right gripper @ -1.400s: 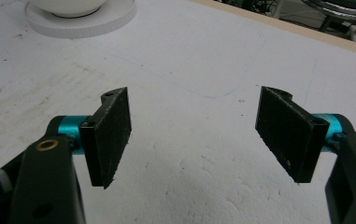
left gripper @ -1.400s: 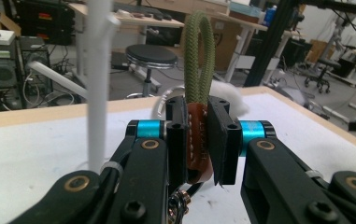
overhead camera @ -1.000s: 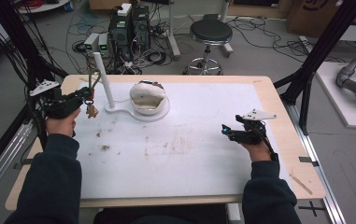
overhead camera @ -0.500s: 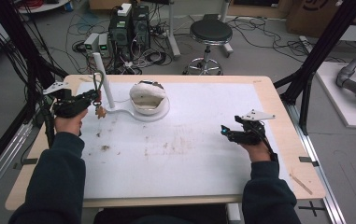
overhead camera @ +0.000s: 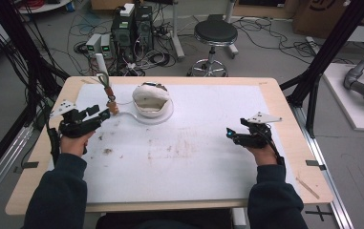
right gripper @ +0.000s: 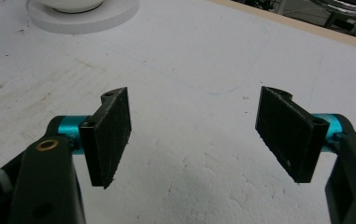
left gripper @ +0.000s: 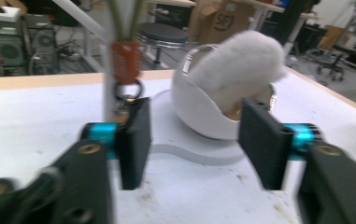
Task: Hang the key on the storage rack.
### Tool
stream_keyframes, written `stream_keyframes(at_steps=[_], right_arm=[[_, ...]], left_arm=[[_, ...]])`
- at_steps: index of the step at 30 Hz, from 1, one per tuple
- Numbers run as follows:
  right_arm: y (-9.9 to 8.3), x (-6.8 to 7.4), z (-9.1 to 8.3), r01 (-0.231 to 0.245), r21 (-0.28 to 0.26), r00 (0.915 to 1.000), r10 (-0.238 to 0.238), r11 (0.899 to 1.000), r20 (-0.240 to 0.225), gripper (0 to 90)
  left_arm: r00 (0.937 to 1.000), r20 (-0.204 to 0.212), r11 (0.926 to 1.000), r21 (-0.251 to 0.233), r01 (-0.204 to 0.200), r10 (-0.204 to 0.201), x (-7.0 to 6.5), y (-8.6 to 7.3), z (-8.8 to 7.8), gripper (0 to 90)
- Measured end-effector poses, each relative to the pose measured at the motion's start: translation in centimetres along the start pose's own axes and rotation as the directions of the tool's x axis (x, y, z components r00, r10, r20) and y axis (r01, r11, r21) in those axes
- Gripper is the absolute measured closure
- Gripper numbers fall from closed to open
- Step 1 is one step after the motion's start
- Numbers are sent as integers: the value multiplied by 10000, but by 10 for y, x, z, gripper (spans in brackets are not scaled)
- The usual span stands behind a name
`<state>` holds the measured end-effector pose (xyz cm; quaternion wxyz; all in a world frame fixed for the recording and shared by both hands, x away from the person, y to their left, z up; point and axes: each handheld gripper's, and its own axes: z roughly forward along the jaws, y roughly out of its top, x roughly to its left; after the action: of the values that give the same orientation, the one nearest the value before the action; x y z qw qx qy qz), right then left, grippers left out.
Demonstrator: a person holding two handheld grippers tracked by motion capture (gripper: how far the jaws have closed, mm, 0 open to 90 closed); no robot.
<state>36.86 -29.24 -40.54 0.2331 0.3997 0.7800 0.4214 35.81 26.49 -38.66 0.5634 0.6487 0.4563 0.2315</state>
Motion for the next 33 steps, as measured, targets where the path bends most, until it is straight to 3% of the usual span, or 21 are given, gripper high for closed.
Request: stream_keyframes(at_steps=[2,5,8,12,19,33], right_arm=[[0,-1,0,24,-5,10000,-24,10000,-38,271],[0,-1,-1,-6,-90,10000,5,10000,-85,270],[-1,-1,-4,93,-209,9999,-94,9997,-47,267],[-5,-4,-10,316,-197,9995,-316,9993,-28,229],[-13,-15,-22,-173,-451,9997,180,9988,145,214],[-13,-15,-28,-222,-635,9994,238,9977,246,214]], left_arm=[[9999,120,9997,-205,-107,110,-7,-6,-1,252],[9984,469,9982,-521,-280,305,-13,-13,-1,189],[9919,579,9926,-504,-1100,1129,-20,-20,2,188],[9847,887,9887,-135,-1494,1500,-30,-24,7,190],[9822,830,9850,236,-1708,1683,-38,-30,9,188],[9863,766,9887,222,-1481,1460,-33,-36,4,189]])
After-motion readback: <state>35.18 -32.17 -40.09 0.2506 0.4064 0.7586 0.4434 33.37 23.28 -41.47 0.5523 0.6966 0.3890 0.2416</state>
